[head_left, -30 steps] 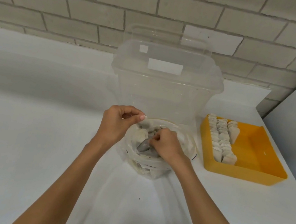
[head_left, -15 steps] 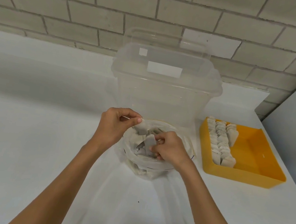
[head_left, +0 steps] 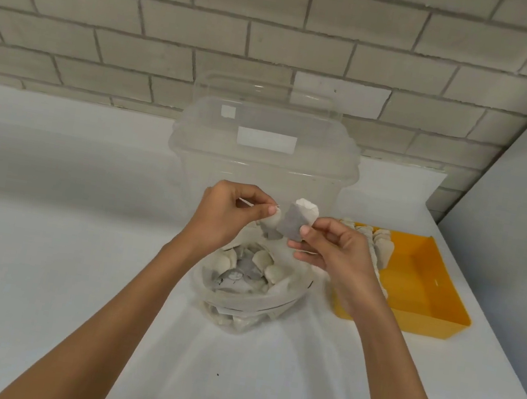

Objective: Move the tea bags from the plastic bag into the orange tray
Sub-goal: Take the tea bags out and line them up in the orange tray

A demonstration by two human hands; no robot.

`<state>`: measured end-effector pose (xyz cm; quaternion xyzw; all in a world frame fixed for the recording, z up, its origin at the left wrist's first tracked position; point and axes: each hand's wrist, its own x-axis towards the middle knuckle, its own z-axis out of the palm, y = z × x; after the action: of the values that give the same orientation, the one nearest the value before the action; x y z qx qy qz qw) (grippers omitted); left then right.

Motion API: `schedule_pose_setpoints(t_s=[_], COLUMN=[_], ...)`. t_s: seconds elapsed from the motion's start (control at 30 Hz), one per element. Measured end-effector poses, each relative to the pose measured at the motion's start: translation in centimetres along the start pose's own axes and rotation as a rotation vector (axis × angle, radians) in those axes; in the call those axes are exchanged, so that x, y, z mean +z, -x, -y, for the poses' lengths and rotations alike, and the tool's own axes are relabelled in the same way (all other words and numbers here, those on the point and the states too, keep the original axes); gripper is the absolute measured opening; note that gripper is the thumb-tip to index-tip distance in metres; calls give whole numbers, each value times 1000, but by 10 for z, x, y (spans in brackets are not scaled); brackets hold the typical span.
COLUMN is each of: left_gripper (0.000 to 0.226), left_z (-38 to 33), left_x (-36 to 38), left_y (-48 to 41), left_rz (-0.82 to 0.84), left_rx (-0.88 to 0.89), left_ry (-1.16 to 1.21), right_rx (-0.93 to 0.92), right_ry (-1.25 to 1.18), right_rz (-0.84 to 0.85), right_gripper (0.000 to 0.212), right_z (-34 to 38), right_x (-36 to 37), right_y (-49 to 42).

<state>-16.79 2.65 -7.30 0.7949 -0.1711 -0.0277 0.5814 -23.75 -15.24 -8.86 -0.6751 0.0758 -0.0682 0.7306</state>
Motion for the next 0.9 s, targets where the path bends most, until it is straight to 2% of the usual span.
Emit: schedule_pose_setpoints(t_s=[0.1, 0.23, 0.4, 0.5, 0.63, 0.9], left_gripper=[6, 5, 3, 4, 2, 6], left_z=[-18, -35, -47, -47, -44, -36], left_x=[19, 47, 80, 94, 105, 113], left_y=[-10, -23, -29, -29, -27, -28], left_rz=[39, 86, 109, 127, 126, 118], left_rx=[46, 86, 101, 95, 81, 41], left_ry=[-1, -39, -66, -81, -104, -115], right_rx=[-73, -118, -125, -82, 34, 316], right_ry=[125, 222, 376, 561, 762, 738], right_rz=[-83, -115, -222, -308, -307, -249], right_gripper=[10, 8, 7, 7, 8, 9], right_z=[15, 31, 36, 21, -9, -54], right_x=[-24, -66, -126, -156, -181, -190], right_y=[-3, -9, -22, -35, -53, -76])
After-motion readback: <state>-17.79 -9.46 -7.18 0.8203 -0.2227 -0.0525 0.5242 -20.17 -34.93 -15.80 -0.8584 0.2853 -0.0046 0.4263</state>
